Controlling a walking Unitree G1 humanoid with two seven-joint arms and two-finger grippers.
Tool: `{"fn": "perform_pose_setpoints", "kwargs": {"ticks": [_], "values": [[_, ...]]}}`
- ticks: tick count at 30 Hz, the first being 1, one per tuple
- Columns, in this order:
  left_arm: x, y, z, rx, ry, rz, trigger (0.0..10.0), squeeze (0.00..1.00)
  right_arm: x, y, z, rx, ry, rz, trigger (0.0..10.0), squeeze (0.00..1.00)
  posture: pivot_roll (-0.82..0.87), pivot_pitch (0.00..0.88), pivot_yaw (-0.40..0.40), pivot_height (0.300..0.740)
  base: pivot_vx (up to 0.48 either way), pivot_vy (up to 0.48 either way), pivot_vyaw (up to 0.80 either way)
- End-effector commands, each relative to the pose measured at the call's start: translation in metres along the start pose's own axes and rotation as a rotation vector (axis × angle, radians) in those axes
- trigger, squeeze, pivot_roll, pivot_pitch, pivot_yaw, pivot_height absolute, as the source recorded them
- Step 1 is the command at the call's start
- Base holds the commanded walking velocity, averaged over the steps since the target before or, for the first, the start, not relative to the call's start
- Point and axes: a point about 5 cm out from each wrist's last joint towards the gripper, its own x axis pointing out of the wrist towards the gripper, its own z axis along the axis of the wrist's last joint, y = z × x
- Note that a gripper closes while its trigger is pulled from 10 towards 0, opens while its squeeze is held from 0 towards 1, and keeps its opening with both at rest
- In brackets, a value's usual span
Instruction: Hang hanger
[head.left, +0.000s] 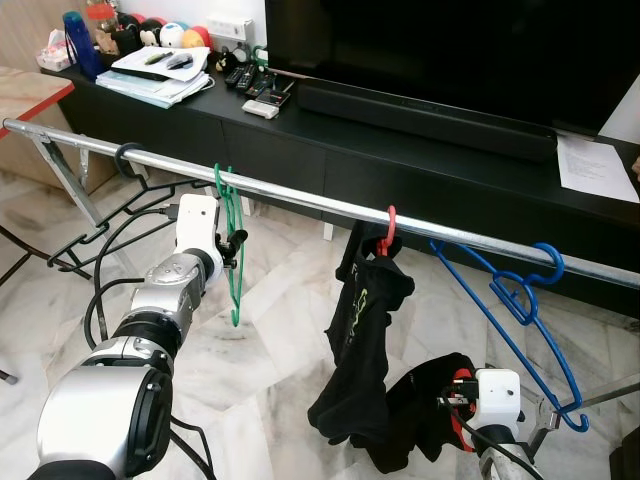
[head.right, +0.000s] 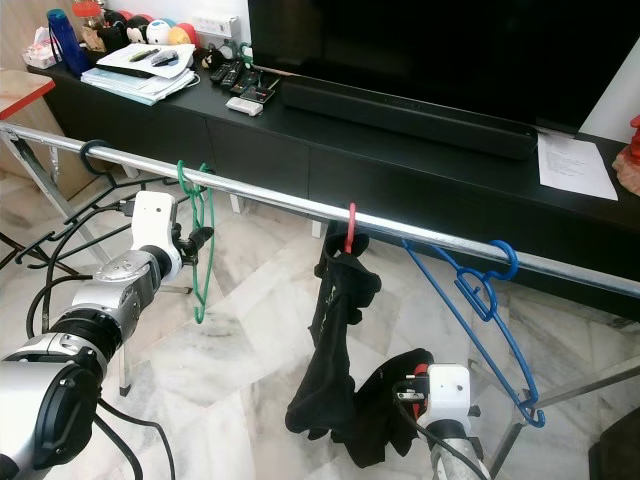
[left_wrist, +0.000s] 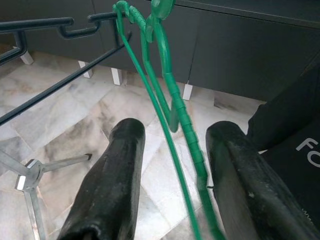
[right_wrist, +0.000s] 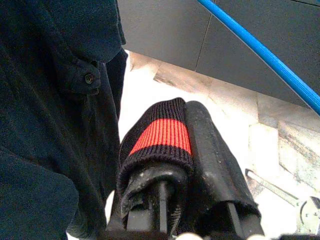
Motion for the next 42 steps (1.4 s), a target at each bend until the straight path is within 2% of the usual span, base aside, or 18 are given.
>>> {"fn": "perform_pose_setpoints", "kwargs": {"ticks": [1, 33, 39, 42], "values": [[0.001, -0.002, 0.002, -0.002, -0.001, -0.001, 0.0, 0.00, -0.002, -0.002, -0.002, -0.003, 0.001, -0.010, 10.0, 0.00, -0.01, 0.148, -0.031, 0.740, 0.000, 0.000, 0.00], [0.000, -0.002, -0.002, 0.040, 0.008, -0.003, 0.0, 0.00, -0.003, 0.000, -0.004, 0.003, 0.011, -0.008, 10.0, 0.00, -0.01, 0.149, -0.028, 0.740, 0.000, 0.000, 0.00], [0.000, -0.002, 0.008, 0.073, -0.056, -0.042, 0.0, 0.00, -0.003, 0.001, -0.005, 0.007, 0.013, -0.008, 10.0, 0.00, 0.00, 0.152, -0.028, 0.740, 0.000, 0.000, 0.00], [-0.002, -0.003, 0.013, 0.128, -0.119, -0.088, 0.0, 0.00, -0.004, 0.002, -0.005, 0.009, 0.012, -0.008, 10.0, 0.00, 0.00, 0.153, -0.025, 0.740, 0.000, 0.000, 0.00]]}}
